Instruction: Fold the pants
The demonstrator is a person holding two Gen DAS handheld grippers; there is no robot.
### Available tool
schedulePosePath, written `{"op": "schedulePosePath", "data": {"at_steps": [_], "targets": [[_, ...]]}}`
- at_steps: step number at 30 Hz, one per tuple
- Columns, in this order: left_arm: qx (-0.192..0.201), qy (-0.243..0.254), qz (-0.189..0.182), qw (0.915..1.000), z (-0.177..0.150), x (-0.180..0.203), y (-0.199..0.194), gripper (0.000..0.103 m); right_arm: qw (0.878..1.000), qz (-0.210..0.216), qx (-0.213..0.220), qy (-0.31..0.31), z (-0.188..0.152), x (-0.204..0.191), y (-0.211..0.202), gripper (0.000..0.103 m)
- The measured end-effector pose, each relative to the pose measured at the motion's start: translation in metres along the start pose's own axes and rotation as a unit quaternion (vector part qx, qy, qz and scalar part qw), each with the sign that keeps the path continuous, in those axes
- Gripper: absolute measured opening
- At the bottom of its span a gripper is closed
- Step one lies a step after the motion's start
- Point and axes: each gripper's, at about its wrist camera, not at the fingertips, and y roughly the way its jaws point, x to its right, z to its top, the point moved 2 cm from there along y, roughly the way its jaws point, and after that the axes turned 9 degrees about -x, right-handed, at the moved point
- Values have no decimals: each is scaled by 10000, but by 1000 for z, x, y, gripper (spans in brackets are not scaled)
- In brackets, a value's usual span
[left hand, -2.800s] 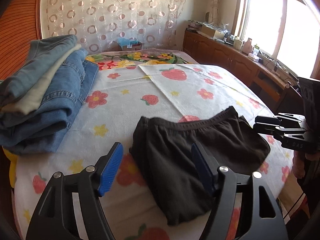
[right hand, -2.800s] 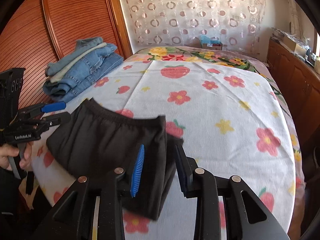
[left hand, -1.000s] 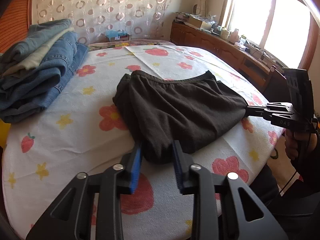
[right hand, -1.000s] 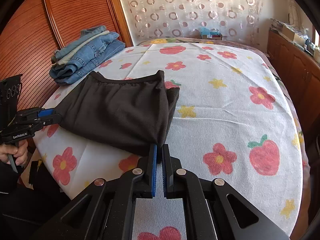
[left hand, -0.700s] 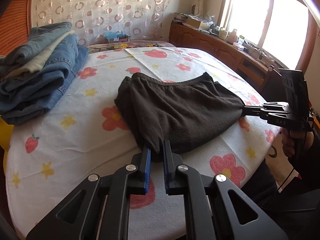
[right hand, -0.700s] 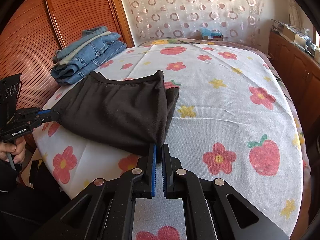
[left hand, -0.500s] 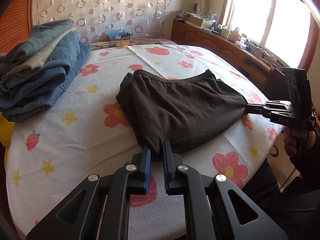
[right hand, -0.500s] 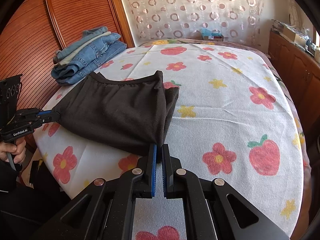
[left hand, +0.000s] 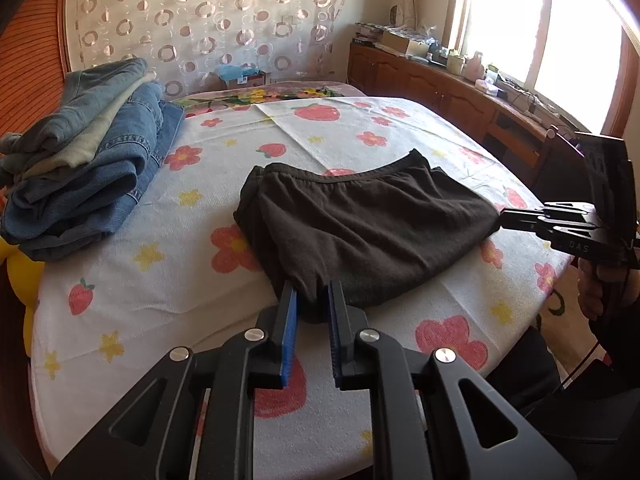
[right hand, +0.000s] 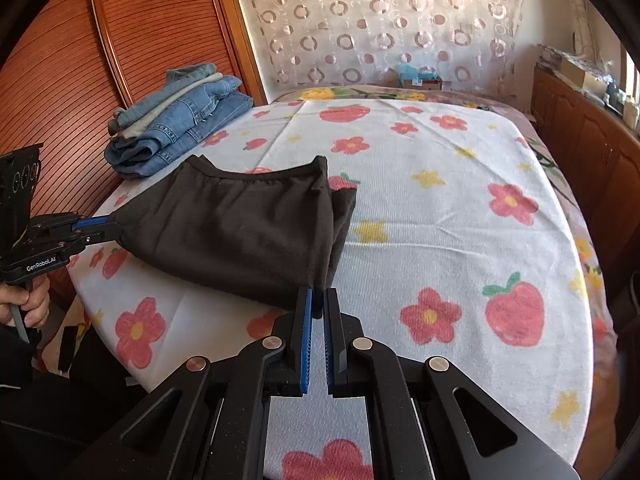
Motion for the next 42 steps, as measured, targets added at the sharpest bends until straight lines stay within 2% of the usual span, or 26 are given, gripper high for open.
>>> {"op": "schedulePosePath", "data": {"at_steps": [5, 12, 16, 24, 25, 27, 42], "targets": [[73, -7, 97, 9999, 5, 0, -3, 21, 9999, -109, 98, -64, 4, -2, -10, 4], [109, -71, 204, 9997, 15, -7, 2, 47, 9997, -180, 135, -132, 10, -3, -11, 7], [55, -50, 240, 9997, 20, -8, 9, 47, 9996, -196, 116, -167, 15, -4, -5, 8], [-66, 69, 237, 9997, 30, -6, 25, 49, 9995, -211, 139, -168, 32, -4, 8, 32], [-82, 51, 228, 9997, 31, -7, 27, 64, 9996, -199, 134, -176, 33, -4, 11, 33], [-31, -22, 170, 9998, 34, -10, 28, 84, 9996, -176, 109, -202, 36, -4, 16, 35], [-239, -212, 163, 9994, 65, -35, 56, 84, 9997, -88, -208, -55, 69, 7, 61, 42]]}}
